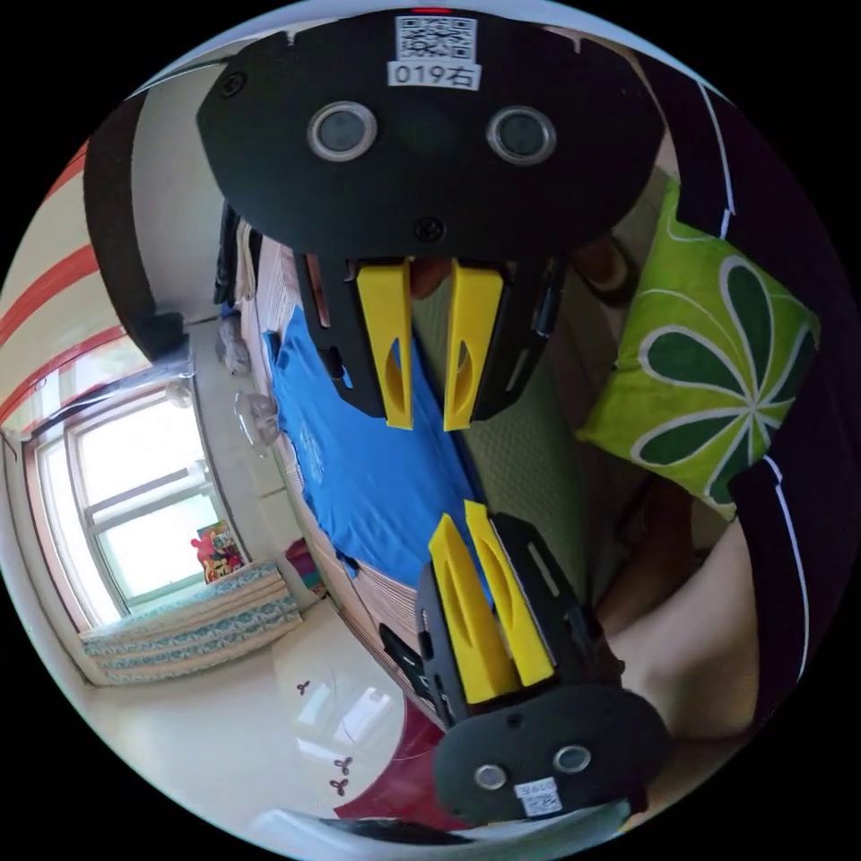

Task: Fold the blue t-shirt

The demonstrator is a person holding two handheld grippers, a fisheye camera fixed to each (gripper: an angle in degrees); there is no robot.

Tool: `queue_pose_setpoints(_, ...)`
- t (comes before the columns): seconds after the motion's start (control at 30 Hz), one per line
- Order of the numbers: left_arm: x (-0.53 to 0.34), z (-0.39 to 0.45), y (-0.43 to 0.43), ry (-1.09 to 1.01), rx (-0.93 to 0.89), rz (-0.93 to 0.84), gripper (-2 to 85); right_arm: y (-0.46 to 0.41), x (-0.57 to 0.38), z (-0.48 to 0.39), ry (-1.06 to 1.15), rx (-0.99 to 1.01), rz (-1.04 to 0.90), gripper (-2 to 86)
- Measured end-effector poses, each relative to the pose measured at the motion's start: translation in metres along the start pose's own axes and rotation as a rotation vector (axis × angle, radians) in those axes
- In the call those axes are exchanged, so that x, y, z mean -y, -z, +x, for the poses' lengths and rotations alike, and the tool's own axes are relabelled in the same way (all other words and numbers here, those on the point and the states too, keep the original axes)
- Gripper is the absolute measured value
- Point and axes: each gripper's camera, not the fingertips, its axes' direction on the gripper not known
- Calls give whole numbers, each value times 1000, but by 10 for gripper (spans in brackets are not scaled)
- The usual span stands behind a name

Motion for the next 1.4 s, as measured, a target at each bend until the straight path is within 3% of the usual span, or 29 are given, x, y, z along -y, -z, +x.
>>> queue_pose_setpoints(0.57,-15,4,-13,-4,13,20,9,1,1,-28,78,-64,-20,53)
queue_pose_setpoints(0.87,-17,6,-7,-12,26,69,23,13,-4,-18,14,-89,-4,-7)
queue_pose_setpoints(1.4,-21,8,-19,22,148,11,8,19,-12,-10,-30,-120,7,-10)
